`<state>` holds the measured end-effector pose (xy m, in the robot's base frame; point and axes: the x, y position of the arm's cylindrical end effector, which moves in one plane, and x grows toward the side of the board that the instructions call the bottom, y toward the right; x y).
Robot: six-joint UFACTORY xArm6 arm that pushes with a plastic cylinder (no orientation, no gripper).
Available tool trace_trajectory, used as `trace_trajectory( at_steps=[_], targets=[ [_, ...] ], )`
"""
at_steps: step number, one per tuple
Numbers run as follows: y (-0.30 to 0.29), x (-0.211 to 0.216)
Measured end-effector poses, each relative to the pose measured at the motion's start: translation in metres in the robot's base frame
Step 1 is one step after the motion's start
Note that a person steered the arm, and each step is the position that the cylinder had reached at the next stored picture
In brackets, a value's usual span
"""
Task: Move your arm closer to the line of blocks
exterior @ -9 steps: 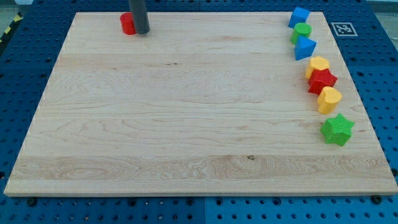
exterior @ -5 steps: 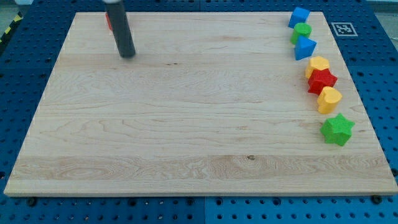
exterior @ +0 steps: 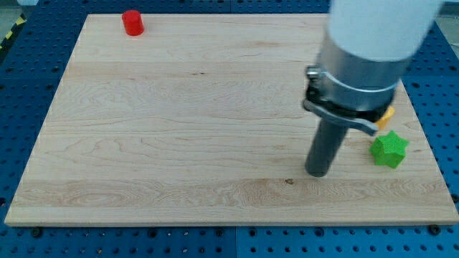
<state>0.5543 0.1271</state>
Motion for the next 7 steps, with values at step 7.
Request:
trace_trajectory(
  at_steps=[7],
  targets=[
    [0.187,-0.031]
  ],
)
